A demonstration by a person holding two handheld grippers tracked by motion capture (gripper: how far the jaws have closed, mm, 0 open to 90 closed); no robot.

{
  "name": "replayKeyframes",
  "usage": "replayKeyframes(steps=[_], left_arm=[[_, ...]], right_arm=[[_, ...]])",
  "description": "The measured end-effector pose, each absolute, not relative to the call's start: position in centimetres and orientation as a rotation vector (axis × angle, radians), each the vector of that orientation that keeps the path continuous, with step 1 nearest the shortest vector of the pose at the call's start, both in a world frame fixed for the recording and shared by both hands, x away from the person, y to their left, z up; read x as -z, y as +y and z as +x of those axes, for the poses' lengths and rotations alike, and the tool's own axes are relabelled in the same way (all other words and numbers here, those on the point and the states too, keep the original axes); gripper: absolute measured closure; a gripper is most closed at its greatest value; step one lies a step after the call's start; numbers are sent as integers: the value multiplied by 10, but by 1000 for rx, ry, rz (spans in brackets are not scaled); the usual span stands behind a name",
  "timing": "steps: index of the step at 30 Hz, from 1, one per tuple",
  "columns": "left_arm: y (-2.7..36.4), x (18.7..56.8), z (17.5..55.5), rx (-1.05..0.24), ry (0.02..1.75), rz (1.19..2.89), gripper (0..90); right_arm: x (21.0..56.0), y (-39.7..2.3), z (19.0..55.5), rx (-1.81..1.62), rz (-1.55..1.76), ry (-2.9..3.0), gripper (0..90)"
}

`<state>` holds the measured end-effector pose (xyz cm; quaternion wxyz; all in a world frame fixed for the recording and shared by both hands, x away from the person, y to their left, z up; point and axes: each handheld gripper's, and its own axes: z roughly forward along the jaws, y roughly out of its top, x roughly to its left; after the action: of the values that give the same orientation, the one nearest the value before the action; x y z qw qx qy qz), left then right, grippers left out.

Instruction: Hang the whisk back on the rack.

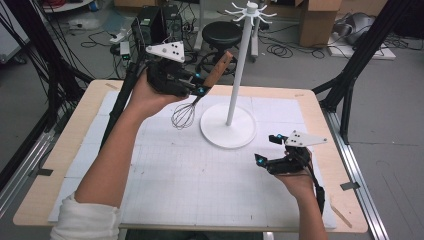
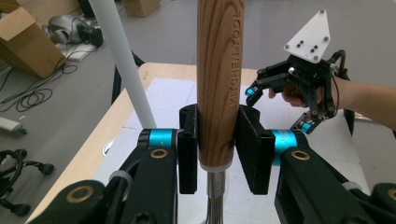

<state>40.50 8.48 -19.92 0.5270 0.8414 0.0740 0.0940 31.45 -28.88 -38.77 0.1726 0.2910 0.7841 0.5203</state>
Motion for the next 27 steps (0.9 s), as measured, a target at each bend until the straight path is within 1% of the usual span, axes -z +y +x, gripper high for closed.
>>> replayKeyframes(steps=[6,11,27], left_arm=[[78,196,407,-226,171,2013,709],[73,187,411,-230,194,1982,709],[51,167,421,-239,189,1989,710]], right_arm=[[388,-288,314,-1478,828,2225,101],[388,-288,315,-1472,828,2230,101],[387,-289,314,-1486,826,2221,101]])
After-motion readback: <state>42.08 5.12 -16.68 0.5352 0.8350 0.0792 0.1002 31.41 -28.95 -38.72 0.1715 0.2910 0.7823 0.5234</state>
